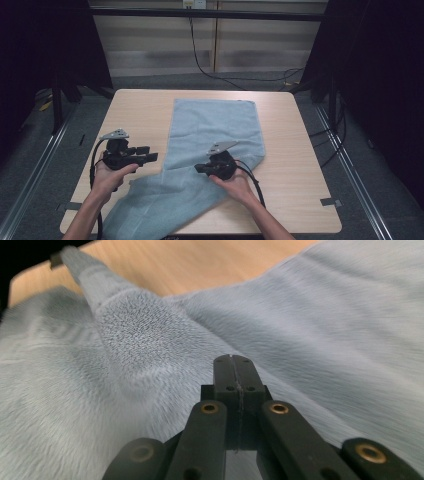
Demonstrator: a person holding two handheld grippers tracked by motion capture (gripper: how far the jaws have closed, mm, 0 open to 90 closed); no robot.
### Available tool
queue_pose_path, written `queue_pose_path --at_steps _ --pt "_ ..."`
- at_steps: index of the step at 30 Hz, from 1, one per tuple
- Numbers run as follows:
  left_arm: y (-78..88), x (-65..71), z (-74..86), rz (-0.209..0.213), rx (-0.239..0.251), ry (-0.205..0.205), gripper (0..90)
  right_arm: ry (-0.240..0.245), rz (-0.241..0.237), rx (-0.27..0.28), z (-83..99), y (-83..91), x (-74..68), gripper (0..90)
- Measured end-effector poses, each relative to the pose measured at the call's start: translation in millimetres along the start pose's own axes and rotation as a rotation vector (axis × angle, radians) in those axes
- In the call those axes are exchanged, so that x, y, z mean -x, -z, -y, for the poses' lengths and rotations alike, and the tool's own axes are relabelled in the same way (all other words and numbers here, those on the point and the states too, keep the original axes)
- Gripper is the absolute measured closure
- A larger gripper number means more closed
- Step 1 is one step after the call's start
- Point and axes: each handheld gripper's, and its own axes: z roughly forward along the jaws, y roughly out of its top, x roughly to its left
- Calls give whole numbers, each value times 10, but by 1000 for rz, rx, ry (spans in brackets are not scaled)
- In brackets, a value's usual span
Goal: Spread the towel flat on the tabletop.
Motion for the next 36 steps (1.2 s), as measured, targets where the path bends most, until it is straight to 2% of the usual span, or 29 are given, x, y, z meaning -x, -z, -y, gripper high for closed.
queue_pose_path --at_steps 1,2,3,5,8,10,12,14,15,17,18,20,22,28,30,31,33,36 --pt "32 -9 -8 -4 -3 -5 453 1 3 11 0 60 25 900" --pt "61 -13 -16 -8 8 -2 448 -13 -12 22 -9 87 57 752" --pt "78 -14 -25 -6 20 4 448 -37 -35 18 -26 75 80 645" --pt "80 -8 -33 -10 21 -7 447 -35 -39 5 -80 -33 55 499" --pt "26 -38 2 -13 6 -1 445 -20 -93 -7 -184 -302 -68 401" --pt "-13 -71 40 -18 -6 13 442 -6 -135 -13 -250 -478 -156 382" --pt "-23 -107 65 -24 -19 21 437 12 -151 -26 -287 -636 -225 355" --pt "-21 -125 79 -22 -11 34 437 29 -150 -62 -287 -769 -255 362" --pt "-19 -126 82 -21 -8 37 437 25 -146 -75 -274 -813 -260 424" --pt "-8 -128 82 -22 -10 36 437 26 -156 -84 -242 -837 -263 743" --pt "-3 -128 79 -21 -7 34 437 40 -142 -76 -228 -828 -263 839" --pt "9 -124 77 -18 1 39 437 30 -150 -49 -221 -743 -264 864" --pt "26 -120 71 -19 11 41 438 34 -141 -15 -235 -580 -276 869" --pt "71 -92 51 -15 33 42 439 70 -101 77 -225 144 -343 871" --pt "70 -59 49 -24 42 35 439 71 -93 100 -124 392 -371 871" --pt "78 -40 50 -33 62 23 444 75 -81 100 -54 505 -385 870" --pt "72 -1 52 -22 71 18 451 62 -56 101 127 697 -384 869" --pt "-19 106 123 3 8 -10 448 21 -9 65 473 892 -346 867"
